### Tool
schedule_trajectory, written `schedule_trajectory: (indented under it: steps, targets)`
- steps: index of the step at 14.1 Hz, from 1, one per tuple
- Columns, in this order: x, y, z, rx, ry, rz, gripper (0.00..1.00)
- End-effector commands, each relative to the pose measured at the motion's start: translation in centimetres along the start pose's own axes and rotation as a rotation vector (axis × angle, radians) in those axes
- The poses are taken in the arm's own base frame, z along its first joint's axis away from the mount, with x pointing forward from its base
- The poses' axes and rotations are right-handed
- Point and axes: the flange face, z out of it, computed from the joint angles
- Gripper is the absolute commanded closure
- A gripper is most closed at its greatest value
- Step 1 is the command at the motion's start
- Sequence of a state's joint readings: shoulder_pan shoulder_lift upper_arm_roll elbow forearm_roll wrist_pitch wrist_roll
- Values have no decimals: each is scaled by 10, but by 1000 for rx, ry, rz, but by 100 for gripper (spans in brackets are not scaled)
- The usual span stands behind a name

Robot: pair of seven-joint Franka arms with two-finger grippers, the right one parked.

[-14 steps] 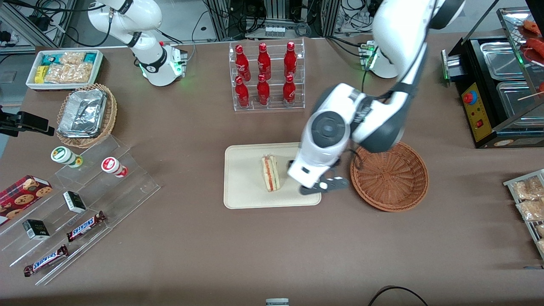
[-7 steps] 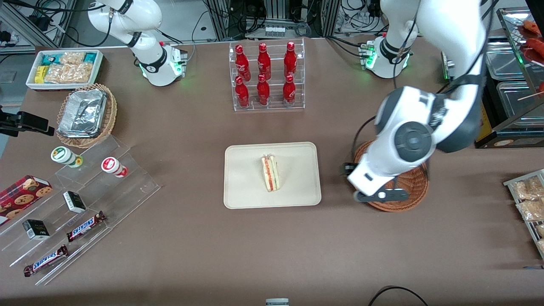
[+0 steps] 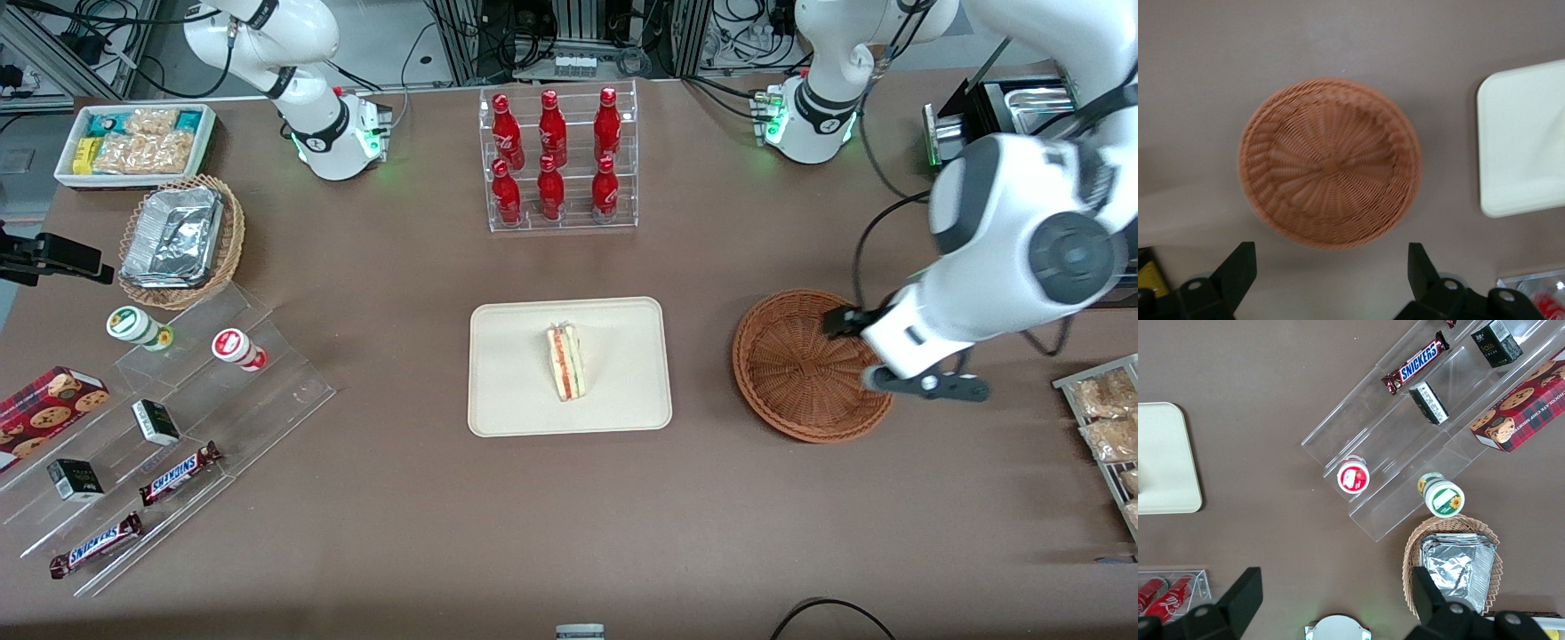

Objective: Place sandwich from basket to tray

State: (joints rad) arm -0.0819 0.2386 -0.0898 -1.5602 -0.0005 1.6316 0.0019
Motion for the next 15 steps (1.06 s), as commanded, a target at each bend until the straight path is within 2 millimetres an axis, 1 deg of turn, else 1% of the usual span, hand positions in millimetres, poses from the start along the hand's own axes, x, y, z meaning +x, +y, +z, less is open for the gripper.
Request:
schedule_trajectory:
  steps: [1,2,4,6,8,12,15]
  targets:
    - [-34,-32,-27,-8,12,16,0]
    - [-40,-44,-34,-10,19,20,0]
    - [-57,-57,-57,-8,36,32,0]
    - [-73,-64,-80,7,55,18,0]
    - [-84,-74,-92,10,66,-4,0]
    - [-97,-72,-111,13,78,-14,0]
    - [-98,-68,-119,6,96,-19,0]
